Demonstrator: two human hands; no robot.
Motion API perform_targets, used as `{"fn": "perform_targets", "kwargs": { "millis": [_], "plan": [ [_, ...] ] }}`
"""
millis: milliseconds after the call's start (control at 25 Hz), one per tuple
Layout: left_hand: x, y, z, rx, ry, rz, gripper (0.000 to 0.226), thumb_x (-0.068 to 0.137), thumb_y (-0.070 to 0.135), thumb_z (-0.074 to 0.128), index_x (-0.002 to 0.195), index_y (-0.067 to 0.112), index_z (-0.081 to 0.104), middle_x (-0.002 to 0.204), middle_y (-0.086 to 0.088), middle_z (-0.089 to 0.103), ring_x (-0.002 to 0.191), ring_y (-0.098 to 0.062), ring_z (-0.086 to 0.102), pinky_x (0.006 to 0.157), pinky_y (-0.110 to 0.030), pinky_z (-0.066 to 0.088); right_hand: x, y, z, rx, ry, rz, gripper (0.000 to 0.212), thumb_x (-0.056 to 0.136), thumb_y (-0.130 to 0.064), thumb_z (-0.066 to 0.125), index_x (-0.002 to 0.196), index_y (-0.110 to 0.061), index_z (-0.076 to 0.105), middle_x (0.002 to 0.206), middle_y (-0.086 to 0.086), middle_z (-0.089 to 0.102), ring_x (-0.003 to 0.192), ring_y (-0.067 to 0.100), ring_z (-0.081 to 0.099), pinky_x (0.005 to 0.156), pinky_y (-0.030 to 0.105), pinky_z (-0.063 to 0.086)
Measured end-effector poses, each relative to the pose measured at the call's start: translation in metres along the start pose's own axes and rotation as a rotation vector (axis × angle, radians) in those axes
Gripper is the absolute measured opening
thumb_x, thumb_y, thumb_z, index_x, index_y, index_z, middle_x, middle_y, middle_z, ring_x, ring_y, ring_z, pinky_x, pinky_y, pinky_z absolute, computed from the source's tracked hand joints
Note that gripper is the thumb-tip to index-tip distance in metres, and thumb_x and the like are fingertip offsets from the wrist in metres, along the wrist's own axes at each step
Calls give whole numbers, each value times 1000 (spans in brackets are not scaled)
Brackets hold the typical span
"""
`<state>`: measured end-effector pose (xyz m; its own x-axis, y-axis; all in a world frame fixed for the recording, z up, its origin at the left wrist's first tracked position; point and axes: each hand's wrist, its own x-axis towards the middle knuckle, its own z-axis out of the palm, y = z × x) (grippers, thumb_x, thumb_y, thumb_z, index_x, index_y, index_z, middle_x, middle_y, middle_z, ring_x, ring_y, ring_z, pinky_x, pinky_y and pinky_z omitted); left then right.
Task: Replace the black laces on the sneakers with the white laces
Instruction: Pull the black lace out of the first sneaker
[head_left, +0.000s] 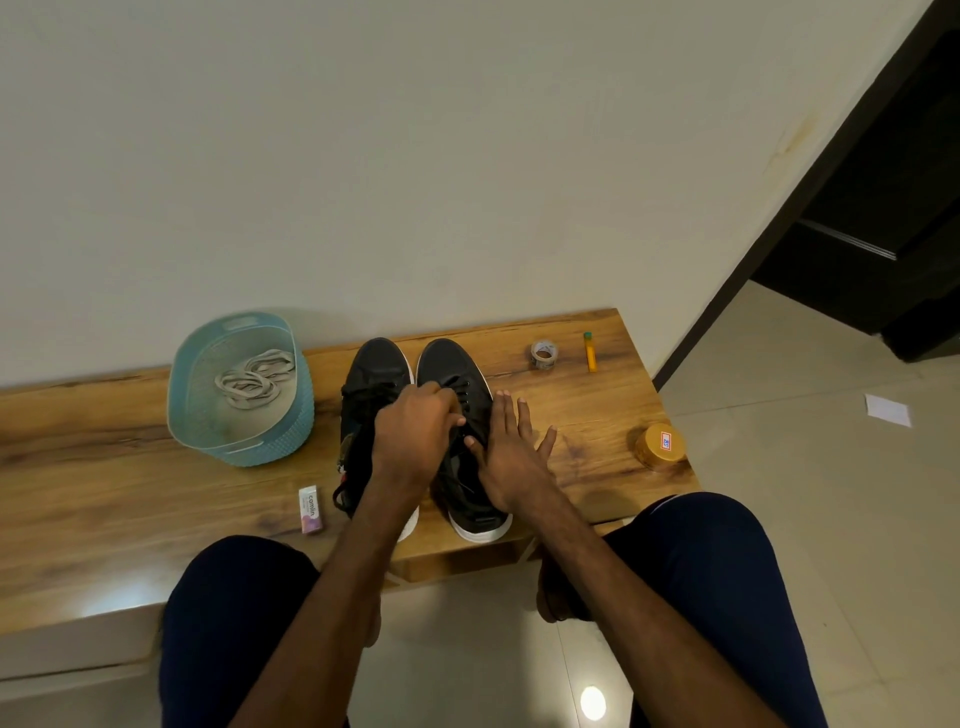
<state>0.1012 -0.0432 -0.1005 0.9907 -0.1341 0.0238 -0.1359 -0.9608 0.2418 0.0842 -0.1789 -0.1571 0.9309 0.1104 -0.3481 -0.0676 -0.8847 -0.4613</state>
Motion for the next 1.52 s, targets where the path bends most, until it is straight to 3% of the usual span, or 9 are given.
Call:
{"fn": "perform_targets", "kwargs": {
  "millis": [200,400,520,840,960,1120,1280,1400,1520],
  "plan": [
    [-2,-41,-45,-62,317,-268,13,94,26,61,96,15,69,100,-3,65,96,-24,57,66,-34,37,1,-1,0,-29,14,7,74,105,-51,22,156,-10,-12,166,5,-13,152,25,-16,114,65,-11],
    [-4,-21,-25,-37,49,-47,37,96,36,58,131,24,60,129,1,57,118,-21,50,84,-37,48,1,-2,0,-45,7,3,76,104,-52,22,155,-10,-15,165,5,-17,151,26,-19,113,64,-13],
    [-1,2,0,31,-47,49,31,99,37,53,126,25,61,124,3,59,111,-17,54,79,-30,47,1,-2,0,-56,7,10,75,104,-52,20,155,-9,-15,165,5,-17,151,25,-19,113,64,-13],
    [2,-55,-45,-126,213,-365,13,96,22,59,98,15,69,106,-6,64,100,-28,59,70,-38,39,0,-2,-2,68,7,15,69,106,-40,28,157,-11,-9,167,3,-9,152,24,-14,114,65,-9],
    [-6,-62,-43,-169,70,-267,25,87,32,71,108,18,68,121,-8,58,112,-28,54,82,-39,44,-1,-12,-11,64,121,-160,66,104,-26,42,158,-17,5,167,0,2,153,22,-3,117,62,0],
    [-6,-36,-12,-42,-132,102,76,77,54,75,143,33,44,163,-5,11,148,-31,14,114,-58,26,10,-17,-23,-47,219,-326,51,92,-17,60,141,-18,47,150,1,43,142,21,31,118,54,15],
    [6,-37,2,-53,-316,69,69,84,54,68,146,41,39,163,-2,15,148,-28,16,118,-62,11,12,-16,-23,-130,309,-323,27,89,-17,61,115,-19,57,122,-2,59,121,18,48,115,49,22],
    [8,-41,1,-67,-364,95,64,88,55,62,146,43,38,161,-3,24,147,-27,21,118,-60,8,21,-13,-23,89,238,-327,10,91,-6,56,97,-14,57,105,0,55,101,19,52,99,45,36],
    [9,-43,-4,-83,-352,100,60,90,50,63,145,43,40,159,-3,26,145,-27,25,117,-55,14,24,-18,-30,737,140,-76,13,99,-7,49,94,-7,61,98,7,61,90,19,57,80,35,47]
  ]
}}
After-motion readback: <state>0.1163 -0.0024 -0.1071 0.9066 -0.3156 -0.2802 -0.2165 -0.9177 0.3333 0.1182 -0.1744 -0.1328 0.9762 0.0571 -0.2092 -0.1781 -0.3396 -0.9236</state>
